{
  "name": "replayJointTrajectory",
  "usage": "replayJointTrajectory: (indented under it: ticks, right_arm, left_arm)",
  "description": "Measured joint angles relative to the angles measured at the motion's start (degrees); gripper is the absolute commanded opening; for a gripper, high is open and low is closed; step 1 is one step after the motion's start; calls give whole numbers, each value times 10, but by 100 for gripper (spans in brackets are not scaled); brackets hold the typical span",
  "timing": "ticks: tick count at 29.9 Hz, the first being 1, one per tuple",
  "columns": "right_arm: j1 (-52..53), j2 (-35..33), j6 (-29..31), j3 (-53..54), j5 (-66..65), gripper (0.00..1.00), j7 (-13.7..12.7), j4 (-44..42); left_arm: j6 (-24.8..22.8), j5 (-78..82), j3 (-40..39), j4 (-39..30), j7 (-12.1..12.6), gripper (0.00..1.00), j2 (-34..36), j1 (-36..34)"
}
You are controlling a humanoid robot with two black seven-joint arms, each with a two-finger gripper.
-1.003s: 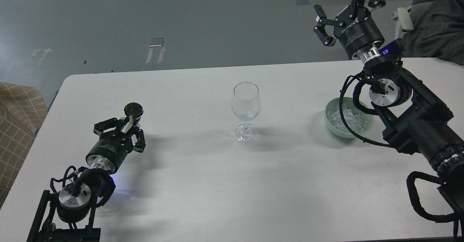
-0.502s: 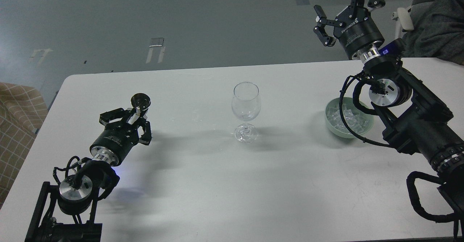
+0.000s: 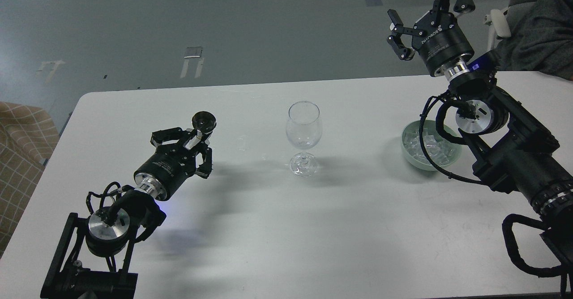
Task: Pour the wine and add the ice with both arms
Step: 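Carry the jigger with the left gripper up to the wine glass rim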
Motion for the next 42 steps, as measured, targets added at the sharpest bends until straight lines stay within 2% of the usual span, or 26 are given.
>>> replayJointTrajectory:
  ticks: [10, 42]
  right_arm:
    - [-1, 0, 0, 0, -1, 100, 0, 2]
    - [-8, -1, 0, 0, -1, 100, -1, 3]
  left_arm:
    - [4, 0, 31, -3, 7, 0, 0, -20]
    - [89, 7, 74, -1, 7, 0, 0, -130]
